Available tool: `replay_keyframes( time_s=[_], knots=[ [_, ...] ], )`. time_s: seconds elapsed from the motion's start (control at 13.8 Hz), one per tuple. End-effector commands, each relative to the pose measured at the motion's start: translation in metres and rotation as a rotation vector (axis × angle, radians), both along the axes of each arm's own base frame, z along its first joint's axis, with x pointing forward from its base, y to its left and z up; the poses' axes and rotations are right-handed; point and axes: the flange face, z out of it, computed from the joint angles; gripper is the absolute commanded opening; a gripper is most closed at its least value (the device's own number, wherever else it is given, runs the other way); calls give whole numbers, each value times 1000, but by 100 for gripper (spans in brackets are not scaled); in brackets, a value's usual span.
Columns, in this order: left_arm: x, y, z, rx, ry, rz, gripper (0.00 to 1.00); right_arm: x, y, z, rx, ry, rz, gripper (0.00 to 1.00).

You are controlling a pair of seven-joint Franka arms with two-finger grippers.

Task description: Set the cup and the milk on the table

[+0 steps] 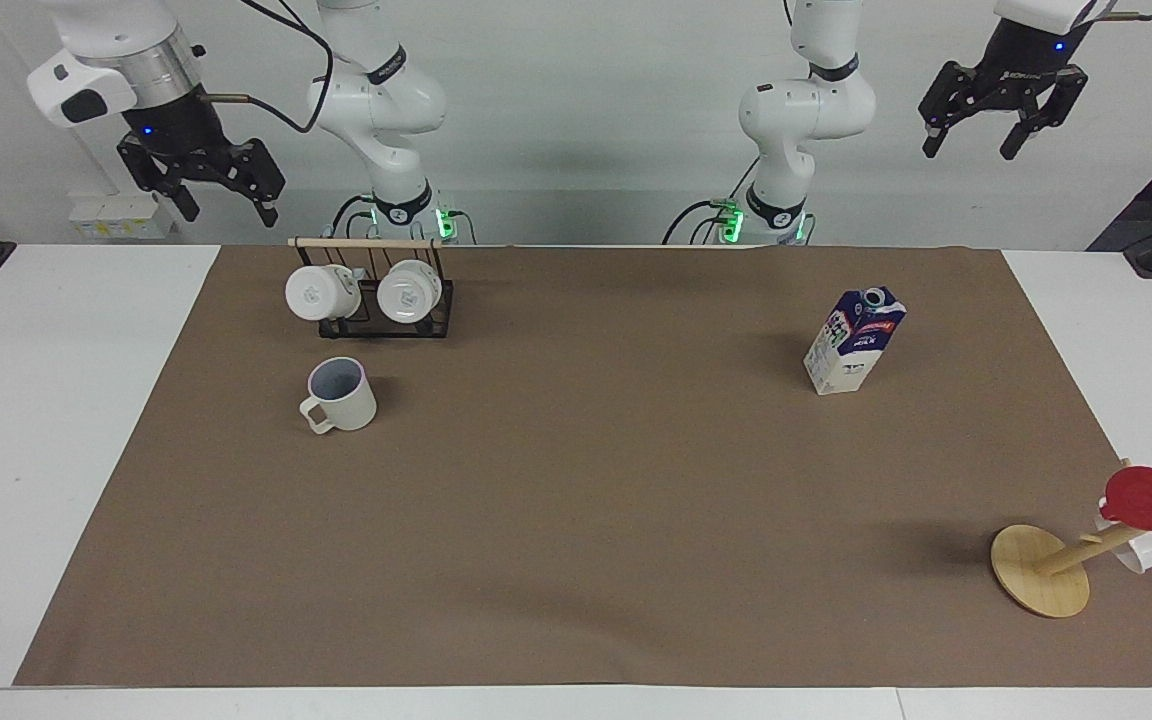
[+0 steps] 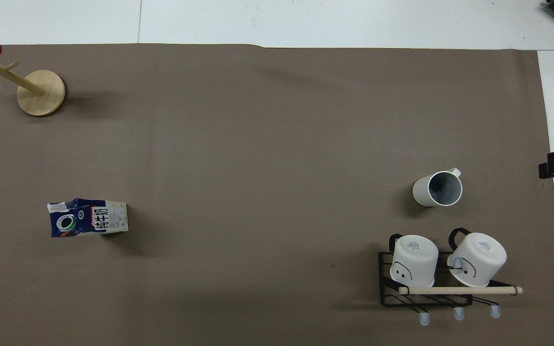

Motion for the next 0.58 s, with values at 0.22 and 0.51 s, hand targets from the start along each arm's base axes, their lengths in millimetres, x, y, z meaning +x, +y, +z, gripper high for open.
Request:
replay_keyframes(
  time_s=[0.22,0.51],
  knots=[
    [3,2,7,15,7,3,100,-15,-4,-14,-48,-34,10,100],
    [3,2,8,18,-2,3,100,-14,-2,-22,-47,-56,16,100]
  ],
)
